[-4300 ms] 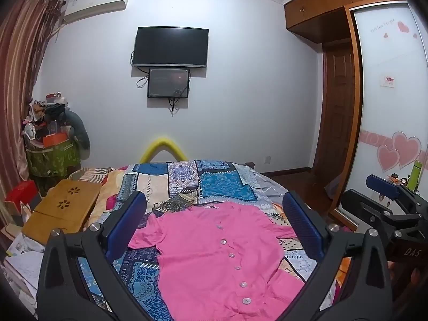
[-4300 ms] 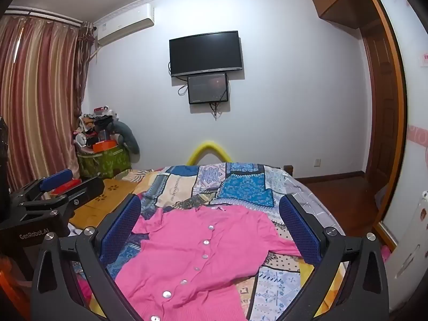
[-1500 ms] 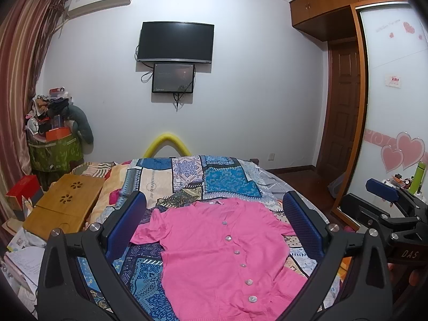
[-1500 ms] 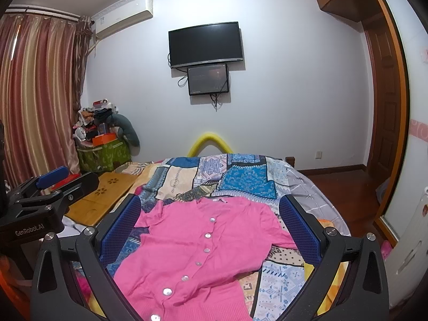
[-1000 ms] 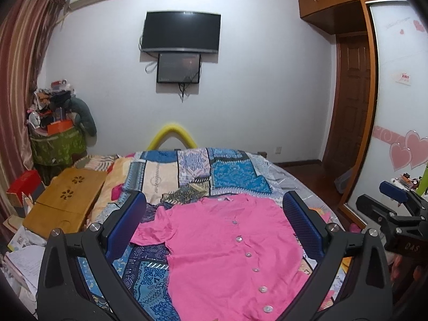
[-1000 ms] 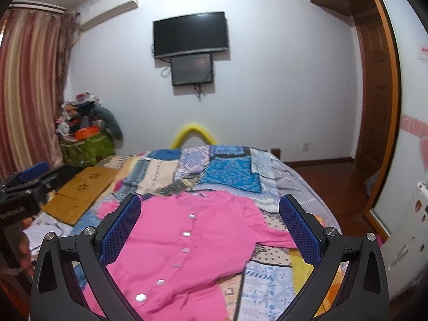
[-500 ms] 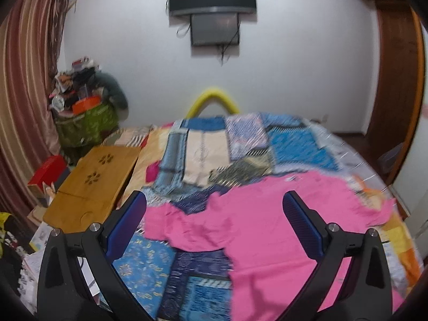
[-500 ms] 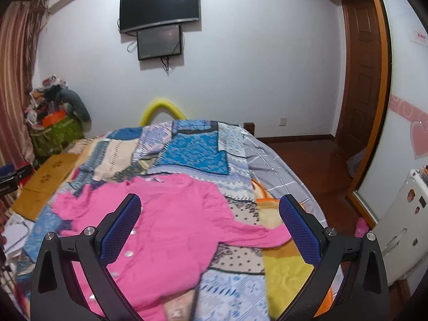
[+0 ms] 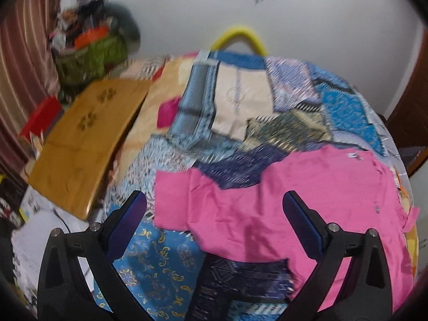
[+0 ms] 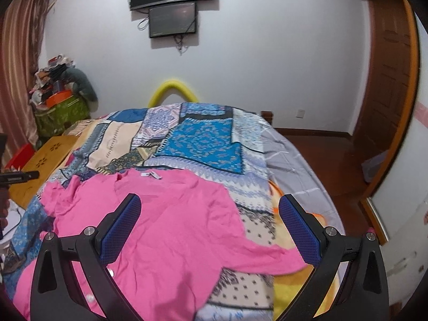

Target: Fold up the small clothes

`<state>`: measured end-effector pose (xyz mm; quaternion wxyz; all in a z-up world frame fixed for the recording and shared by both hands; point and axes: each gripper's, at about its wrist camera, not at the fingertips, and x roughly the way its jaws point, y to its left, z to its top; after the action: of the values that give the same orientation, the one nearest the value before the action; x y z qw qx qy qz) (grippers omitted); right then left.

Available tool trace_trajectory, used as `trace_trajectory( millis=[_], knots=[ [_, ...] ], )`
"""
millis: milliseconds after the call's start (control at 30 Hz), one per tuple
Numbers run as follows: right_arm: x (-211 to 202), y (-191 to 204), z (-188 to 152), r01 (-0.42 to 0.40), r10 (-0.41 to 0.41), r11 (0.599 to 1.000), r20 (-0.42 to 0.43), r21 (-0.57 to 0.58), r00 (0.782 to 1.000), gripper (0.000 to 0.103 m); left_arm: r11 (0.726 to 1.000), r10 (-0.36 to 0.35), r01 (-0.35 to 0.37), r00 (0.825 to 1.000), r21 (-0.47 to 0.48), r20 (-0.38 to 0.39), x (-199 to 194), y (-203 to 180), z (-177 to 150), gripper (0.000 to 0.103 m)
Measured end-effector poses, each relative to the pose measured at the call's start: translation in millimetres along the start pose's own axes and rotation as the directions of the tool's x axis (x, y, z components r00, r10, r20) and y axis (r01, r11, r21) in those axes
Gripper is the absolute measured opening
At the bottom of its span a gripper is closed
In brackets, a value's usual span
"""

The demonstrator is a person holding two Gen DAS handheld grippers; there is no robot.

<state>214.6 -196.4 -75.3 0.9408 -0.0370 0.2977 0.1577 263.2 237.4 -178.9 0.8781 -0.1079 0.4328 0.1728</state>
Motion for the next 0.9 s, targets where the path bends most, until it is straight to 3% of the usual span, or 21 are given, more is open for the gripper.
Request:
trace_trajectory(
  millis=[167, 300, 567, 700, 833, 900],
  knots=[
    [32.2, 10.3, 8.2, -0.040, 0.038, 0.999, -0.050, -0.037, 0.998, 0.102, 0.997, 0.041, -0.046, 0.995, -0.054, -0.096, 34.5, 26.7, -5.1, 0.103],
    [60.4, 12.1, 6.3, -0.066, 0.064, 0.998, -0.117, -0.018, 0.991, 0.095, 0.995, 0.032, -0.048, 0.985, -0.089, -0.167, 56.9, 42.4, -11.4, 0.101],
    [105.7, 13.6, -4.8, -0.147, 0.152, 0.988, -0.235, 0.040, 0.960, 0.089, 0.987, -0.018, -0.022, 0.969, -0.160, -0.248, 86.5, 66.8, -17.8, 0.069],
    [115.8, 17.2, -11.3, -0.168, 0.172, 0.985, -0.266, 0.038, 0.948, 0.088, 0.981, -0.045, -0.004, 0.968, -0.195, -0.246, 90.4, 75.7, -17.9, 0.061],
    [121.3, 21.5, -12.5, -0.177, 0.175, 0.984, -0.279, 0.022, 0.944, 0.088, 0.987, -0.025, -0.015, 0.969, -0.158, -0.244, 91.8, 74.2, -15.4, 0.032],
    [122.2, 22.8, -12.8, -0.182, 0.181, 0.983, -0.280, 0.023, 0.943, 0.088, 0.988, -0.016, -0.023, 0.968, -0.151, -0.249, 94.5, 74.3, -15.7, 0.027]
  ],
)
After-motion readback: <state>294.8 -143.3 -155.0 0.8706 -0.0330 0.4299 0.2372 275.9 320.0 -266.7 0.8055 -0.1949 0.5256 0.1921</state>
